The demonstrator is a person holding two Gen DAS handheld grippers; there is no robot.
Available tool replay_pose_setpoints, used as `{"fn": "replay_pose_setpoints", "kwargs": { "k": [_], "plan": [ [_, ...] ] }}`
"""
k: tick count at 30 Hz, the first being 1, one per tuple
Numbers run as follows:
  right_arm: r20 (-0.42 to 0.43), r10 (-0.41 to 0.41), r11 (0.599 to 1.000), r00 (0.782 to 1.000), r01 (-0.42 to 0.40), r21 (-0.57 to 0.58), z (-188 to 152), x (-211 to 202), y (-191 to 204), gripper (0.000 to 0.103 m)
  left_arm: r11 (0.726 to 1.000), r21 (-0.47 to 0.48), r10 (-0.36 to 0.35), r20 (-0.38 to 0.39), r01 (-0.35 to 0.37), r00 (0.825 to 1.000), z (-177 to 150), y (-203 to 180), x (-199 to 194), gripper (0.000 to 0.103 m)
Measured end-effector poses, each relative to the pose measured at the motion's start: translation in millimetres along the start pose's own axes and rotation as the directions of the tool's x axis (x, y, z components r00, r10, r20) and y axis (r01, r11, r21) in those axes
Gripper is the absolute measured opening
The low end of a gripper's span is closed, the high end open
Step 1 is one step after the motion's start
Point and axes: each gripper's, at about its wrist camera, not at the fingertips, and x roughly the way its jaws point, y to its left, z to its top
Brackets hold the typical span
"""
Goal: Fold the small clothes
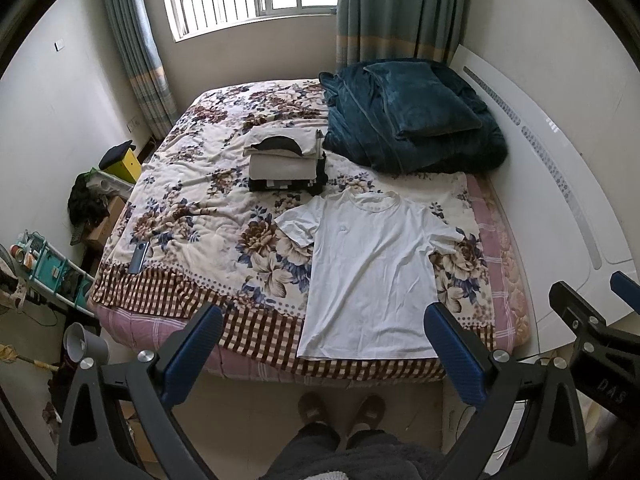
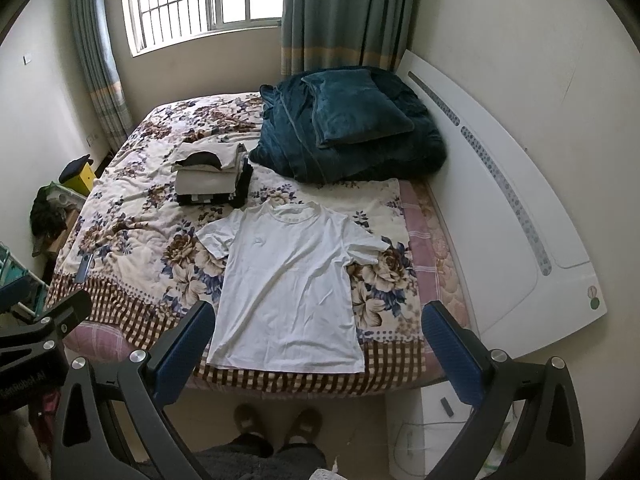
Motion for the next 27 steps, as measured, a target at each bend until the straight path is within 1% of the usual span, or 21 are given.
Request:
{"fn": "replay_pose_setpoints", "kwargs": {
  "k": [9, 14, 15, 19, 22, 25, 27],
  "plan": [
    [0.002, -0.001, 1.0, 1.0, 0.001, -0.001, -2, -1, 1, 0.103, 1.0, -0.001, -0.003, 0.004, 0.003, 1.0, -3, 1, -1, 0.103],
    [0.003, 0.001, 1.0, 1.0, -0.001, -0.001, -4, -1, 1, 0.103, 1.0, -0.006, 0.0, 0.004, 0.0, 1.0, 7, -1, -2, 0.103],
    [0.003, 0.001, 1.0, 1.0, -0.001, 0.0, -4, -1, 1, 0.103, 1.0, -0.004, 0.001, 0.006, -0.001, 1.0, 2, 0, -1, 0.103],
    [-0.002, 0.007, 1.0, 1.0, -0.007, -0.003, 1, -1, 4, 0.103, 1.0, -0.016, 0.006, 0.006, -0.006, 1.0, 14, 0, -3, 0.103],
    [-0.008, 0.015, 1.0, 1.0, -0.015, -0.012, 9, -2, 15, 0.103, 1.0, -0.019, 0.008, 0.002, -0.008, 1.0, 21, 1, -1, 0.103],
    [-0.016, 0.017, 1.0, 1.0, -0.017, -0.008, 15, 4, 21, 0.103, 1.0, -0.026, 0.011, -0.001, -0.011, 1.0, 30, 7, 9, 0.103],
    [-0.025, 0.01, 1.0, 1.0, -0.009, 0.003, 18, 15, 24, 0.103, 0.999, -0.036, 0.02, 0.011, -0.02, 1.0, 38, 11, 21, 0.103]
  ]
}}
